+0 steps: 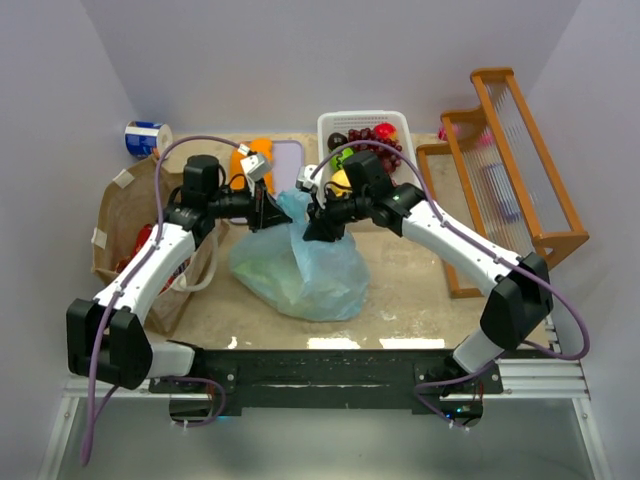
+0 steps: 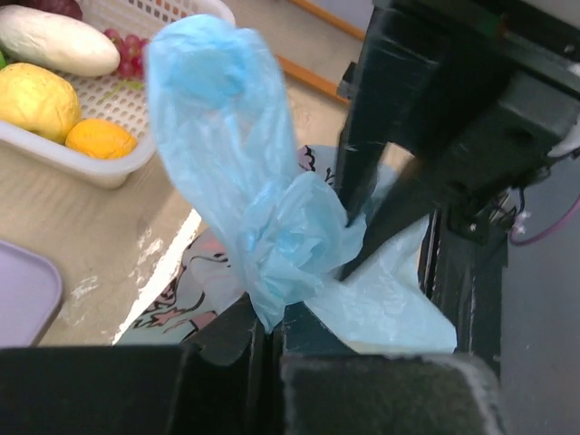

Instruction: Place the mixed food into the grocery bags and tie them

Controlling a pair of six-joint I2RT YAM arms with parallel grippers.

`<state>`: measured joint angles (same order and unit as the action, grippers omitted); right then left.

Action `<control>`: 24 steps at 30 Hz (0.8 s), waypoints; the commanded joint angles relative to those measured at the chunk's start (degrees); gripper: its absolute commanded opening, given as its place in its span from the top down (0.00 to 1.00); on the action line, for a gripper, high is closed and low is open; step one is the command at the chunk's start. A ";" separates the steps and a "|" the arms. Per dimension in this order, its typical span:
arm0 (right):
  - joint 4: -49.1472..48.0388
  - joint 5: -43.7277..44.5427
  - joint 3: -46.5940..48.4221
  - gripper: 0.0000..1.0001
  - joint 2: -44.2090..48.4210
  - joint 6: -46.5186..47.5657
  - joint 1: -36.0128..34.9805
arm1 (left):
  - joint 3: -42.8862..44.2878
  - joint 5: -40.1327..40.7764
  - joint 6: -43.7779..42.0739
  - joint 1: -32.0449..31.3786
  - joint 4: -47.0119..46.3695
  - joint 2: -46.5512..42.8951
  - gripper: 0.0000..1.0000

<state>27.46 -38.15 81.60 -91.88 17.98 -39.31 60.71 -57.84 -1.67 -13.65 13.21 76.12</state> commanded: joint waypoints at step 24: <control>-19.11 78.74 -10.41 0.01 10.93 -12.71 -27.48 | -11.49 3.79 19.43 -0.15 -23.85 -7.74 1.00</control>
<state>12.88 23.77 71.35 -81.25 5.30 -64.27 49.06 -54.98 17.02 -13.67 -9.41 70.06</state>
